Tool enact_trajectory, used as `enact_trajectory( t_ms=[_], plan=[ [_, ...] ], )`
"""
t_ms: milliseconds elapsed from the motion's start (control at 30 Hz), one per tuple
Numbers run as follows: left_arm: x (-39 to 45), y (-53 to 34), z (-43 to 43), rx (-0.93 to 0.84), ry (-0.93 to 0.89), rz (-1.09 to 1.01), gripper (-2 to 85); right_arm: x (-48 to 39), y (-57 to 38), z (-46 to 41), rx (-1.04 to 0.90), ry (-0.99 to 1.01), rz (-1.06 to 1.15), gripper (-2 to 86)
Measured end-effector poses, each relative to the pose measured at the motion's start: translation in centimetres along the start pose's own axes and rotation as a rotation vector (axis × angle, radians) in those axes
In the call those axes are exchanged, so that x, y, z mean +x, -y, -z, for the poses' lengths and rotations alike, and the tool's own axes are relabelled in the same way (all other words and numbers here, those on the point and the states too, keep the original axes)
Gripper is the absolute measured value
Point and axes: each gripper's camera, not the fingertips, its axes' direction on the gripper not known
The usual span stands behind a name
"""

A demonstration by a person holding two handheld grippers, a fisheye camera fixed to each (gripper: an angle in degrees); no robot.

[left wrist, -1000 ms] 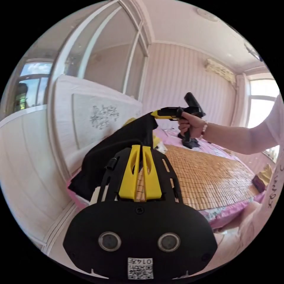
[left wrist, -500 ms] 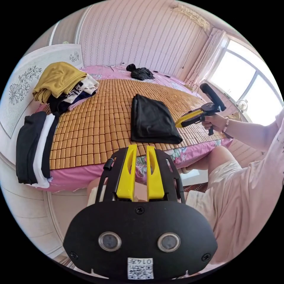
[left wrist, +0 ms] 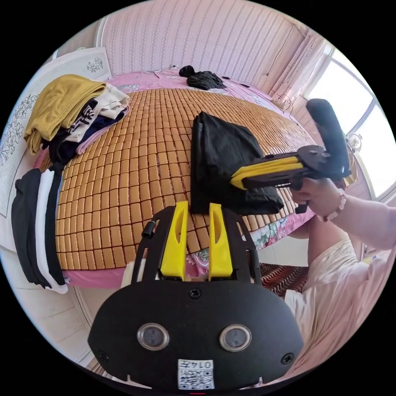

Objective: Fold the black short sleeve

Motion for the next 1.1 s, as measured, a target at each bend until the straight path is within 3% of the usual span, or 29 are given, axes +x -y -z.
enact_trajectory(
  t_ms=[100, 200, 333, 700, 767, 833, 967, 1100],
  plan=[
    [1.4, 1.6, -1.9, -0.066, 0.044, -0.017, 9.4, 4.2, -4.8, 6.9, 0.174, 0.079, -0.187, 0.6],
    [2.8, 2.6, -3.5, -0.153, 0.088, -0.036, 9.3, 9.0, -11.6, 12.2, 0.282, 0.012, -0.453, 1.2],
    [3.9, 3.1, -2.9, -0.148, 0.111, -0.057, 8.8, 13.1, -19.5, 15.0, 0.199, -0.072, -0.707, 2.5],
    [6.7, 2.9, -0.5, -0.193, 0.106, -0.101, 3.8, 12.7, -19.5, 17.4, 0.093, -0.297, -0.588, 9.2],
    [7.0, 2.5, 0.3, -0.191, 0.089, -0.098, 1.6, 13.2, -19.7, 16.8, 0.021, -0.282, -0.598, 8.2],
    [6.9, 2.0, 1.0, -0.19, 0.061, -0.069, 0.3, 13.0, -20.7, 17.5, -0.026, -0.284, -0.618, 2.0],
    [6.8, 0.8, 4.9, -0.109, -0.002, -0.014, -0.8, 12.1, -23.9, 22.2, 0.119, -0.138, -0.643, 0.0],
    [6.5, 0.9, 12.3, 0.111, -0.101, 0.035, -1.0, 11.1, -28.4, 31.7, 0.455, 0.085, -0.652, -0.2]
  ],
)
